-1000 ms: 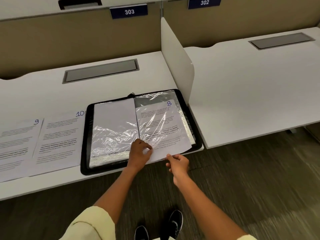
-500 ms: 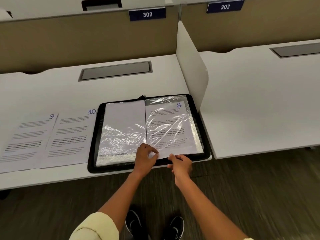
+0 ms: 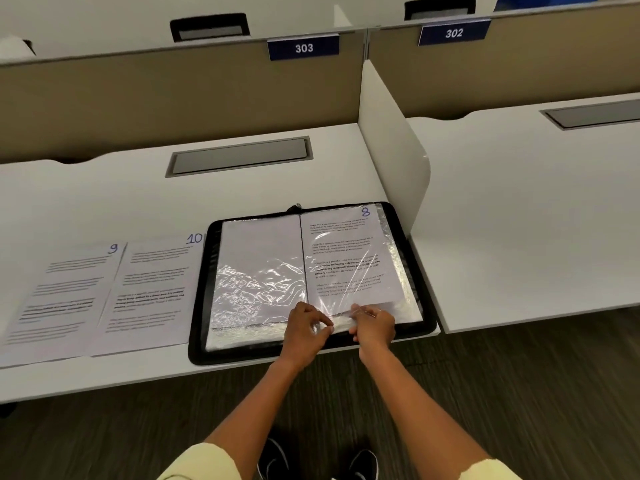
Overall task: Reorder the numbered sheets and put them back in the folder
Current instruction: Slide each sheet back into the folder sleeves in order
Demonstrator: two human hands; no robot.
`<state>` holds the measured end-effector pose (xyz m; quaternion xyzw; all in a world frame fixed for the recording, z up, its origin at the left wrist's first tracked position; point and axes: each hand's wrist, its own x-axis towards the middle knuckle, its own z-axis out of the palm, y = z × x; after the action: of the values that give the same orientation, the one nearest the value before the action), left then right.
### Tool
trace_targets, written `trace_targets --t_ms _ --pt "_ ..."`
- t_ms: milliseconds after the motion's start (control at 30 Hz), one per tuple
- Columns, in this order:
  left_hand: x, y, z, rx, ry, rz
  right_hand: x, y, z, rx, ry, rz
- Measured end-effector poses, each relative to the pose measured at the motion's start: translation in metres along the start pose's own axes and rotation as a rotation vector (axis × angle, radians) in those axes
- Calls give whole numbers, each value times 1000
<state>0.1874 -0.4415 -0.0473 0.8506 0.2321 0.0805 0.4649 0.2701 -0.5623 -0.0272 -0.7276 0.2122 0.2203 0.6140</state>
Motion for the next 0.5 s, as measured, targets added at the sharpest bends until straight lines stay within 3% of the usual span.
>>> trace_targets --t_ms 333,500 --pt "3 -9 3 30 -18 -3 5 -1 2 24 33 41" --pt "5 -6 11 125 20 4 -3 5 -8 36 65 -33"
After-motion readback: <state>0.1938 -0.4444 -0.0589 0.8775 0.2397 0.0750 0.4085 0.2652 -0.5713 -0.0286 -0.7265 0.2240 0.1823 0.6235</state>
